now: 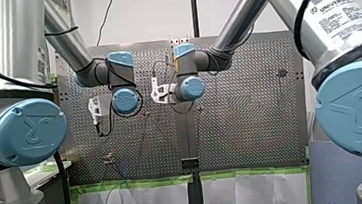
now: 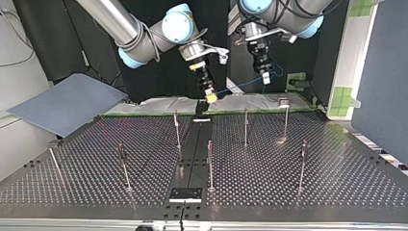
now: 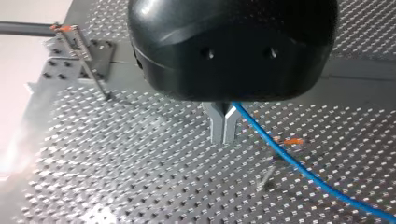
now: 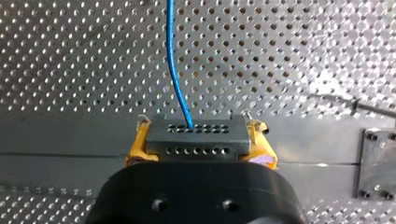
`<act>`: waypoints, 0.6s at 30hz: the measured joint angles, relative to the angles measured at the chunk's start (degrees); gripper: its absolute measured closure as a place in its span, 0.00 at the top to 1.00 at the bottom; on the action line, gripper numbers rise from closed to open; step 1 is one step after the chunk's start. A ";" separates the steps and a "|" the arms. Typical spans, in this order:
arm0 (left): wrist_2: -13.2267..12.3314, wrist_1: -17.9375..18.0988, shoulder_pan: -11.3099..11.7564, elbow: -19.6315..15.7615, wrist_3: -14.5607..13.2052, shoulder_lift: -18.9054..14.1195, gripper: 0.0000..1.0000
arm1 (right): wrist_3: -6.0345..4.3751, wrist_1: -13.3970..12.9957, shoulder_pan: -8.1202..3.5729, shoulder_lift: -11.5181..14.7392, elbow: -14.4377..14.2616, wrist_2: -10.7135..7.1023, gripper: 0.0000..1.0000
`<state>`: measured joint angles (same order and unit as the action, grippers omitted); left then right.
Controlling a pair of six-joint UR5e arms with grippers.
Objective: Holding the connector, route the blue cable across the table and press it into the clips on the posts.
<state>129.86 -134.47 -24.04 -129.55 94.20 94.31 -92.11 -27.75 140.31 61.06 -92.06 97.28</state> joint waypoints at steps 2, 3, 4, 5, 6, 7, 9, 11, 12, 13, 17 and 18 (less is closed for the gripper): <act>0.04 -1.08 0.25 0.47 0.18 -1.08 0.00 | -0.03 0.89 0.33 0.00 0.91 -0.04 0.00; 0.05 -1.51 0.38 0.68 0.27 -1.52 0.00 | -0.06 1.30 0.47 -0.01 1.32 -0.10 0.00; 0.06 -1.98 0.51 0.88 0.39 -1.97 0.00 | -0.09 1.71 0.61 -0.02 1.72 -0.18 0.00; 0.05 -2.60 0.69 1.14 0.54 -2.58 0.00 | -0.13 2.22 0.77 -0.02 2.23 -0.28 0.00; 0.04 -3.05 0.84 1.34 0.63 -3.05 0.00 | -0.20 2.61 0.89 -0.02 2.63 -0.36 0.00; 0.04 -3.52 1.00 1.54 0.69 -3.52 0.00 | -0.29 3.02 1.02 -0.02 3.03 -0.42 0.00; 0.11 -4.57 1.41 2.09 0.74 -4.57 0.00 | -0.64 4.06 1.30 -0.06 4.06 -0.54 0.00; 0.19 -5.58 1.84 2.62 0.71 -5.43 0.00 | -0.95 5.08 1.56 -0.07 5.09 -0.70 0.00; 0.21 -6.02 2.05 2.85 0.69 -5.69 0.00 | -1.07 5.52 1.67 -0.08 5.52 -0.82 0.00; 0.23 -6.42 2.26 3.08 0.66 -5.89 0.00 | -1.21 5.97 1.78 -0.08 5.98 -0.95 0.00; 0.32 -8.04 3.23 4.11 0.45 -6.29 0.00 | -1.85 8.21 2.16 -0.08 8.23 -1.48 0.00; 0.30 -8.25 3.46 4.33 0.41 -6.31 0.00 | -1.95 8.72 2.22 -0.08 8.73 -1.65 0.00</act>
<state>130.16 -142.72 -20.57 -125.22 94.62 88.00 -94.06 -19.02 142.54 60.98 -83.33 95.64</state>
